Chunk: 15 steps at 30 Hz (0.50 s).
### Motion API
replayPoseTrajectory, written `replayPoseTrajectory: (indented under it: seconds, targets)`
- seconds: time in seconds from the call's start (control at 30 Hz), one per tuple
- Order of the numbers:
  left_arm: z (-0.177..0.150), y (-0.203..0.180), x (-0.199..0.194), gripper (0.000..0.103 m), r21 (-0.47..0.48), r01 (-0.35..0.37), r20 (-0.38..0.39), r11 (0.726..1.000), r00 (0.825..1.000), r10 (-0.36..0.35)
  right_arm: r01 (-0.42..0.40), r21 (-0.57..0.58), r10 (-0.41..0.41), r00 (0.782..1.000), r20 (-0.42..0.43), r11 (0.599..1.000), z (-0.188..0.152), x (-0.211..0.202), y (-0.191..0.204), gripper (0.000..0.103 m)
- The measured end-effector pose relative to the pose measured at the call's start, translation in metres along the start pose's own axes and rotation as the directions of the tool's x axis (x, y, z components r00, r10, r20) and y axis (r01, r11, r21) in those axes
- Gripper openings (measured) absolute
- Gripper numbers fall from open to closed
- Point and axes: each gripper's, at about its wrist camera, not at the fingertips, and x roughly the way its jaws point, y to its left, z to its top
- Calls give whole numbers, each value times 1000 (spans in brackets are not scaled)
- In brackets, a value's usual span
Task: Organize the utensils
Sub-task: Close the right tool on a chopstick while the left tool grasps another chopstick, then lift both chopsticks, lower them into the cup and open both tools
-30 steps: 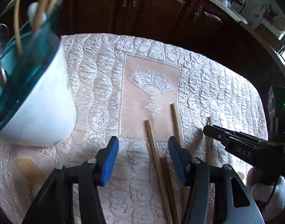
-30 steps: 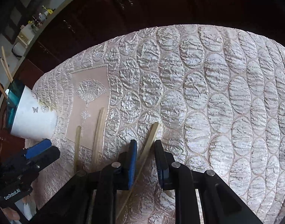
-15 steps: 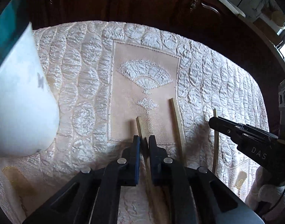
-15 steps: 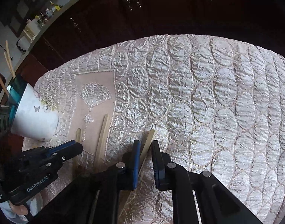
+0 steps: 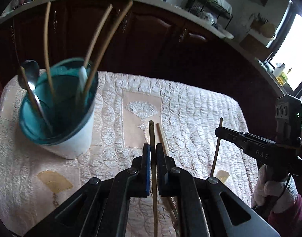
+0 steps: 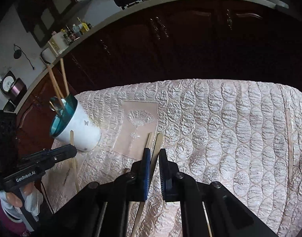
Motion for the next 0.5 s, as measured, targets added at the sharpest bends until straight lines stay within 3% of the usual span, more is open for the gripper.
replayPoseTrajectory:
  seconds: [0.5]
  targets:
    - [3, 17, -115, 5, 32, 16, 168, 999, 986, -21, -31, -158, 50, 992, 112, 987, 5, -88, 63, 7]
